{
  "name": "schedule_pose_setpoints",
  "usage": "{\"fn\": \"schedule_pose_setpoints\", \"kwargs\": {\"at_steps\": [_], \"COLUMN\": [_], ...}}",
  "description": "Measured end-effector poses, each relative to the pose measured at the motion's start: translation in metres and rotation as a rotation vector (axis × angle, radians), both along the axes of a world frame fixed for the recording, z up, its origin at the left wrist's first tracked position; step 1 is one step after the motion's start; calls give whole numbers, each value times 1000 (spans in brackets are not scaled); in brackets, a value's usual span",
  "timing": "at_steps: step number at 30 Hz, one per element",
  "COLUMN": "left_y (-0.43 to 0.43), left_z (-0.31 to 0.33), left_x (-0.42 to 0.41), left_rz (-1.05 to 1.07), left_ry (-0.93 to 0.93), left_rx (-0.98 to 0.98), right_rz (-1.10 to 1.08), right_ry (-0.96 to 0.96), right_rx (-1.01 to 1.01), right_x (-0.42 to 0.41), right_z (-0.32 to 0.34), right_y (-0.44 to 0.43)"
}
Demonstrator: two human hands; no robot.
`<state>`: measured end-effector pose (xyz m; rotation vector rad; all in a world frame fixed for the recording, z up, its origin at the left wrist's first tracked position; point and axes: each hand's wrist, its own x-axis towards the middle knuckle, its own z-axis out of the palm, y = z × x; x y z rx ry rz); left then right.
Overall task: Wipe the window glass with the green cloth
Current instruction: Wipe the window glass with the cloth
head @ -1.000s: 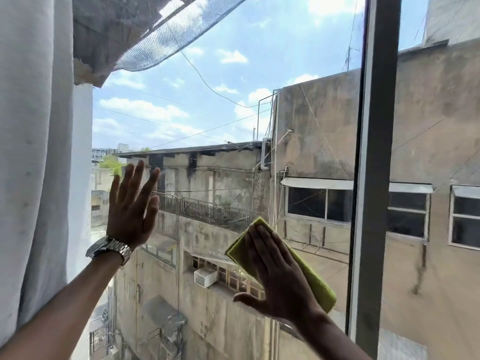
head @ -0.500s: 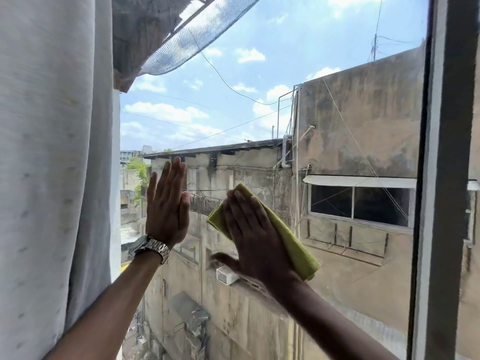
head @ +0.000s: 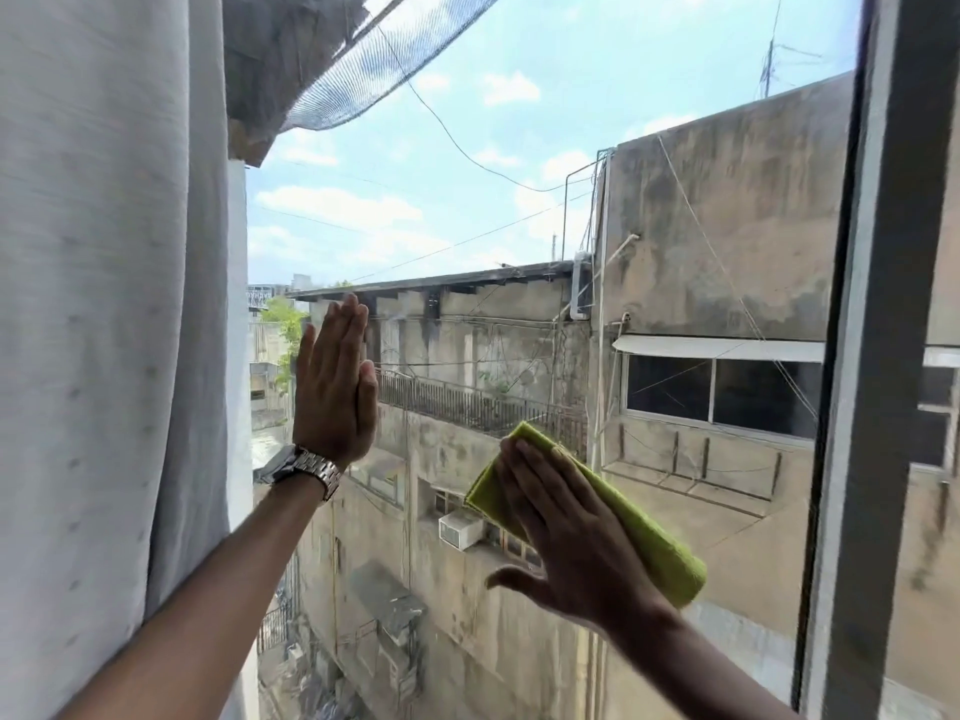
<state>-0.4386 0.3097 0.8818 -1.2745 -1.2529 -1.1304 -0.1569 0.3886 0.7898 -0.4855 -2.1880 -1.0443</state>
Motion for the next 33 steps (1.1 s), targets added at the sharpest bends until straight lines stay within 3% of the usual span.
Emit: {"fn": "schedule_pose_setpoints", "kwargs": {"at_steps": [4, 12, 15, 24, 28, 33], "left_y": [-1, 3, 2, 1, 2, 1], "left_z": [-1, 0, -1, 1, -1, -1], "left_x": [4, -4, -1, -3, -4, -3], "left_rz": [-4, 0, -2, 9, 8, 13], "left_ry": [2, 5, -8, 5, 7, 5], "left_rx": [-5, 8, -8, 1, 13, 17], "right_rz": [13, 26, -2, -166, -151, -169], "right_ry": [-24, -69, -58, 141, 240, 538], "right_rx": [23, 52, 60, 76, 28, -141], "right_x": [1, -71, -63, 21, 9, -30], "right_z": [-2, 93, 94, 19, 11, 24], "right_y": [5, -18, -19, 9, 7, -16]}}
